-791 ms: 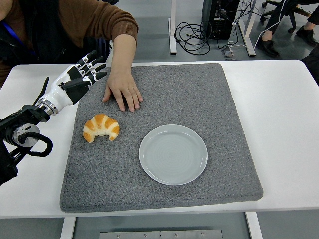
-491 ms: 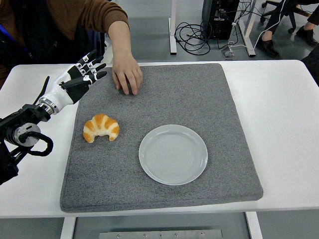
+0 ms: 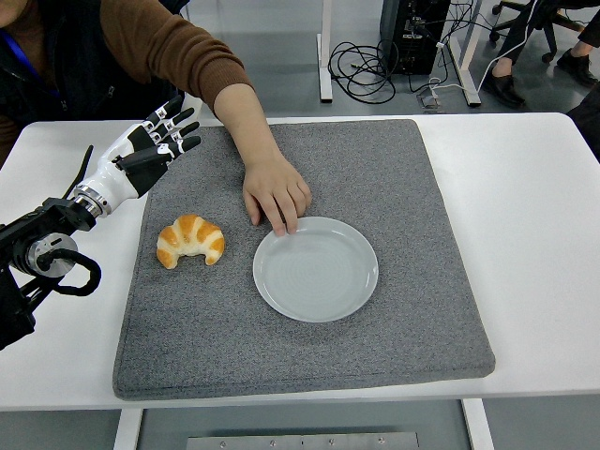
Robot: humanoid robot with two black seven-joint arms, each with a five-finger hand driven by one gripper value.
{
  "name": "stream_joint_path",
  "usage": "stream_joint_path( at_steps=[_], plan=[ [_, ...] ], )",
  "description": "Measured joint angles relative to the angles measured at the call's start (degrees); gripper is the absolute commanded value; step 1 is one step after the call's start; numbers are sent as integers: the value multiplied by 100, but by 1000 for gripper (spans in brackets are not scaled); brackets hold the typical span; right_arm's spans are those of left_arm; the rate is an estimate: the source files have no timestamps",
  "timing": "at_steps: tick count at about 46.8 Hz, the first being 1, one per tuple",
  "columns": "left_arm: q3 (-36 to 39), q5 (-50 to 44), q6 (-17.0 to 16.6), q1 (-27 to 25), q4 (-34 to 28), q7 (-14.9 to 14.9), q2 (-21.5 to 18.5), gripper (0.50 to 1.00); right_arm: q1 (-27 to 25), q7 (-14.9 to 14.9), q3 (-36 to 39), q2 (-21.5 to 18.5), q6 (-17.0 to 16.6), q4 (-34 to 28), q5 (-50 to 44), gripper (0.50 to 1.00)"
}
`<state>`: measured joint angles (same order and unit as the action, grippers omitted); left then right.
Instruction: Place the bread on the plate
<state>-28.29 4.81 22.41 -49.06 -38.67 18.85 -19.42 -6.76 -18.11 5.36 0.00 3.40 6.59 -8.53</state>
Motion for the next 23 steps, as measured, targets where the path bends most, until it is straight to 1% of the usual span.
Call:
stream_joint_path(
  at_steps=[23],
  plan=[
    [-9, 19, 3, 6, 1, 36, 0, 984, -8, 0, 0, 0, 2, 0, 0, 1000]
  ],
)
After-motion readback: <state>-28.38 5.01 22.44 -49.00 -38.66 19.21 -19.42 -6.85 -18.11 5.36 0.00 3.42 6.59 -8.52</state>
